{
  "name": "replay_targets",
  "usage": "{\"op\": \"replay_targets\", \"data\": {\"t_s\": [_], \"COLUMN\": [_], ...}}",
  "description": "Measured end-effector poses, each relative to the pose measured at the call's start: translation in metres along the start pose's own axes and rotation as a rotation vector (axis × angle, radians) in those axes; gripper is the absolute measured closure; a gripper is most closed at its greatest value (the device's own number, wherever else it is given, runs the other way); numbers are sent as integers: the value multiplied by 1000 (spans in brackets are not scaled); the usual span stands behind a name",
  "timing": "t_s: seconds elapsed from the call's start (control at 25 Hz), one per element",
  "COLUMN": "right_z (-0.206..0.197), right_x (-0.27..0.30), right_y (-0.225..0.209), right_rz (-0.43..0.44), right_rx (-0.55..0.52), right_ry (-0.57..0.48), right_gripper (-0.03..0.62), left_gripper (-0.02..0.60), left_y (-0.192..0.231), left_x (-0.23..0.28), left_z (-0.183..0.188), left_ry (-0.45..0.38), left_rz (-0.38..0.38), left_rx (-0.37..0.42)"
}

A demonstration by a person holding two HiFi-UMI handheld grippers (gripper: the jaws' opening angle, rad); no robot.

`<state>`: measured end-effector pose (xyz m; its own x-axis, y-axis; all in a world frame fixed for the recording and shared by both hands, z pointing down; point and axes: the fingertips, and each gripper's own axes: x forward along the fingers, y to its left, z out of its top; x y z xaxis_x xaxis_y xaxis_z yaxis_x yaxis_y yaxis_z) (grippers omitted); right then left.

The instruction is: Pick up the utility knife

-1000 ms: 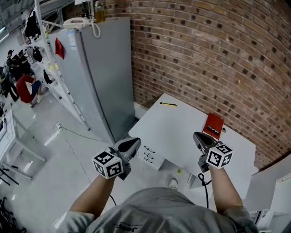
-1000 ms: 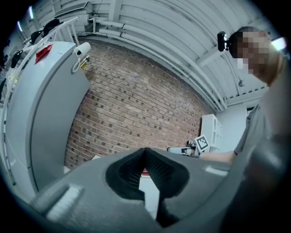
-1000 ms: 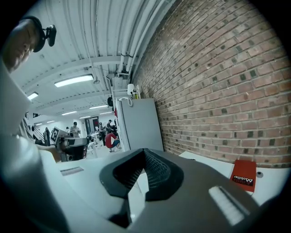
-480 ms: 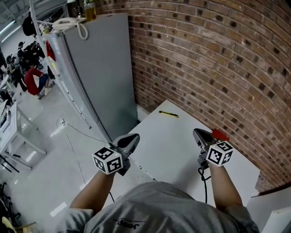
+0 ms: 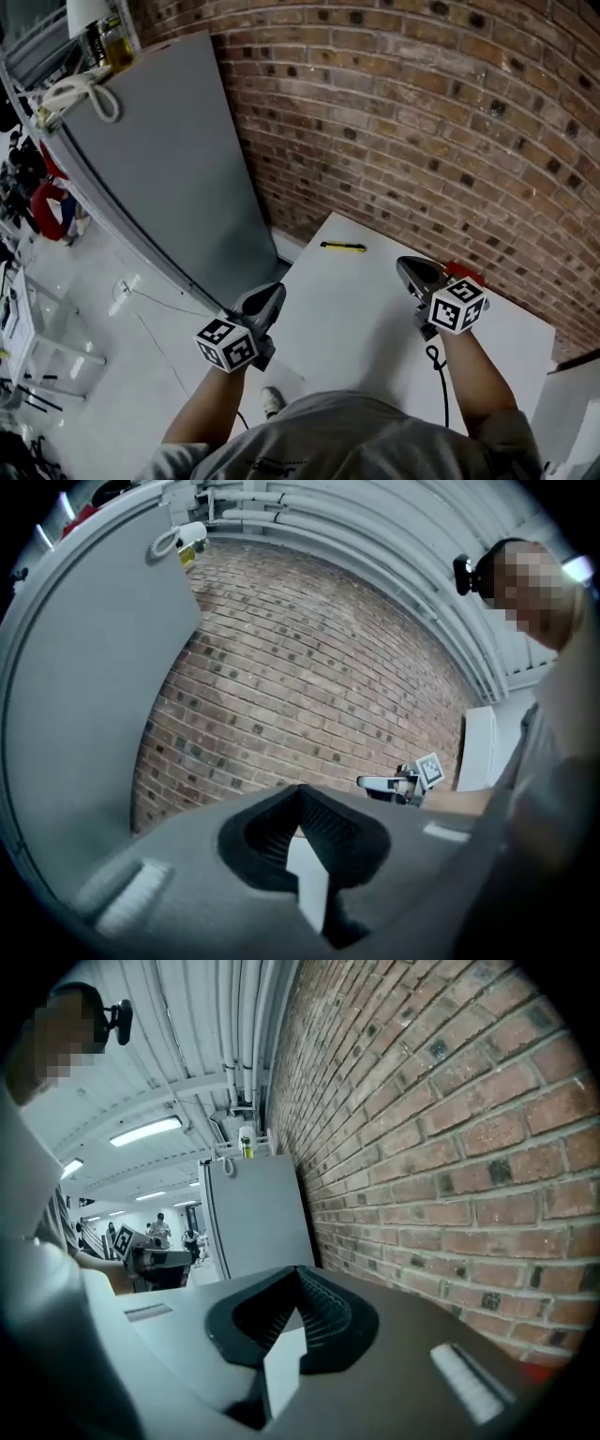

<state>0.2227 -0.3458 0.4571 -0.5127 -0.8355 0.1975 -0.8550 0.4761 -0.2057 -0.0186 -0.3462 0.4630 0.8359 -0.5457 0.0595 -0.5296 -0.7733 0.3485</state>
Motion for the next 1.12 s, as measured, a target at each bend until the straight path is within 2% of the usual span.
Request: {"op": "replay_targets", "data": {"t_s": [0.16,0.24,0.52,0.6,0.64,0.72,0.92,1.12], "right_z": [2,-4,8,8,8,8,3,-4], "right_x": [22,26,40,39,38,36,37,47], "right_y": [10,17,16,14,11,5,-13,-41], "right_rz": [-76,-90,-67,-55,-53,-58,-69,-76], "right_rx": [-15,-5,-34,-39,-39,-34,-31,-38], "right_ry": [-14,-6,15,15,13,10,18,31], "right_gripper": [585,585,585,585,585,585,585,585], "left_gripper": [583,583,583,453,425,408,405,401], "left_y": [36,45,50,46,44,41,46,60], "left_x": [6,8,11,16,20,29,68,133], "left_z": [12,16,35,30,28,24,13,-10], "left_ry": [52,71,10,34,52,101,263,423], "left_rz": [-73,-93,-80,-97,-106,-133,-225,-331], "left_rx": [62,65,40,65,95,180,385,627]}}
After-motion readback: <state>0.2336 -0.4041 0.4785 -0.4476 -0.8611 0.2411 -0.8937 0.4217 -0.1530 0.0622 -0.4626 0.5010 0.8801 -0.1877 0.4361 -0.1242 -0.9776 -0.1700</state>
